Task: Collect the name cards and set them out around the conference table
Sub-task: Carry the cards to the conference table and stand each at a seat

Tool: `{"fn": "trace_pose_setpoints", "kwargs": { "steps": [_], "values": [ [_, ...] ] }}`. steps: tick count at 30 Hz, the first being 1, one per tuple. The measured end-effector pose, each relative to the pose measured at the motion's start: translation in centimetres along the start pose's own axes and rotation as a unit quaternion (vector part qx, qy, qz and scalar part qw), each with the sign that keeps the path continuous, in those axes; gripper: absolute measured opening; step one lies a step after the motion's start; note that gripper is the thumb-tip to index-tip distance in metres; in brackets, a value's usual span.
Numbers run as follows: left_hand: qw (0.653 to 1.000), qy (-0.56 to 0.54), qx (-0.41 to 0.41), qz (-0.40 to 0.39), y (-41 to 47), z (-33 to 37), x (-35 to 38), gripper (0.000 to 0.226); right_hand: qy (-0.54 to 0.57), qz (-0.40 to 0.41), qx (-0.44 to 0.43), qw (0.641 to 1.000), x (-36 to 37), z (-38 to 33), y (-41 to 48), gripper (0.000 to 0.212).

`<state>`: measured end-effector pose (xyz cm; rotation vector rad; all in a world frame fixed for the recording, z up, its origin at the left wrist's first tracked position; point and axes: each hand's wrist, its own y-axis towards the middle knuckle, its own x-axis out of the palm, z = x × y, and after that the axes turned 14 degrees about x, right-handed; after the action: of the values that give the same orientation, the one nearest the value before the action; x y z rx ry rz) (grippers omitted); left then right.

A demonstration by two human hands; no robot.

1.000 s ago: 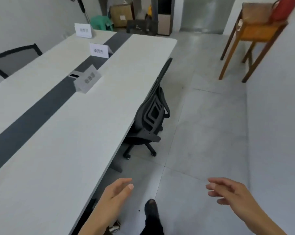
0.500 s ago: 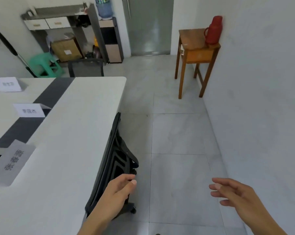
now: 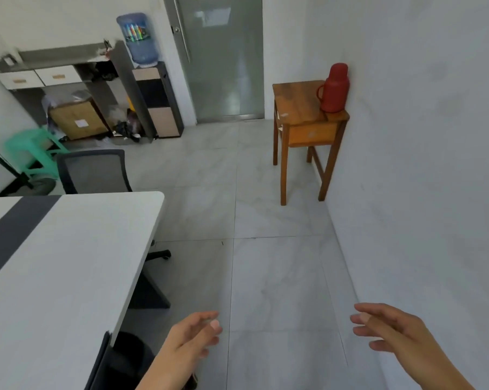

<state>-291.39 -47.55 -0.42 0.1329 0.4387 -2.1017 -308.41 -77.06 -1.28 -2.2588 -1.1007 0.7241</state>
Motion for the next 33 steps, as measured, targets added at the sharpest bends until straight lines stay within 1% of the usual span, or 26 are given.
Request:
{"fn": "trace_pose_setpoints", "kwargs": {
  "steps": [5, 10, 11, 14, 16, 17, 19, 20, 23, 24, 28, 29, 31, 33],
  "values": [
    [0.997, -0.024, 0.004, 0.076, 8.8, 2.4, -0.9, 0.014, -0.034, -0.029, -0.031, 0.999, -0.7, -10.2, 8.9, 0.015],
    [0.992, -0.036, -0.030, 0.115, 18.7, 2.2, -3.1, 0.016, -0.057, -0.046, -0.039, 0.997, 1.6, -18.3, 18.5, 0.015],
    [0.992, -0.038, -0.031, 0.116, 21.0, 2.5, -3.5, 0.020, -0.059, -0.046, -0.038, 0.997, 2.3, -19.8, 20.5, 0.015],
    [0.992, -0.047, -0.039, 0.111, 28.5, 4.4, -5.4, 0.043, -0.055, -0.041, -0.031, 0.997, 4.1, -24.6, 25.8, 0.015],
    [0.993, -0.047, -0.033, 0.105, 33.6, 6.5, -6.8, 0.049, -0.058, -0.044, -0.029, 0.997, 5.1, -28.6, 28.6, 0.015],
    [0.993, -0.048, -0.027, 0.102, 36.2, 7.6, -7.4, 0.044, -0.061, -0.043, -0.031, 0.997, 5.6, -30.6, 29.9, 0.014],
    [0.993, -0.052, -0.006, 0.104, 41.4, 9.6, -8.7, 0.020, -0.060, -0.033, -0.041, 0.997, 6.2, -34.6, 32.7, 0.014],
    [0.994, -0.050, 0.004, 0.100, 43.8, 10.6, -9.3, 0.016, -0.058, -0.027, -0.044, 0.997, 6.5, -36.3, 34.0, 0.014],
    [0.994, -0.054, 0.023, 0.094, 50.2, 13.4, -11.0, 0.028, -0.060, -0.025, -0.040, 0.997, 7.7, -40.7, 38.5, 0.014],
    [0.993, -0.056, 0.023, 0.098, 52.3, 13.8, -11.5, 0.029, -0.064, -0.029, -0.035, 0.997, 8.3, -42.1, 40.3, 0.014],
    [0.992, -0.049, -0.011, 0.119, 60.6, 13.2, -13.6, 0.038, -0.080, -0.055, -0.025, 0.995, 11.1, -47.9, 48.6, 0.013],
    [0.991, -0.048, -0.024, 0.124, 62.7, 13.0, -14.0, 0.035, -0.083, -0.059, -0.025, 0.994, 11.9, -49.7, 50.8, 0.013],
    [0.987, -0.058, -0.038, 0.145, 67.0, 12.6, -15.0, 0.020, -0.079, -0.069, -0.028, 0.994, 13.5, -53.4, 55.5, 0.013],
    [0.984, -0.055, -0.056, 0.162, 71.0, 13.0, -16.3, 0.018, -0.091, -0.083, -0.027, 0.992, 15.2, -57.4, 60.2, 0.013]
  ]
}}
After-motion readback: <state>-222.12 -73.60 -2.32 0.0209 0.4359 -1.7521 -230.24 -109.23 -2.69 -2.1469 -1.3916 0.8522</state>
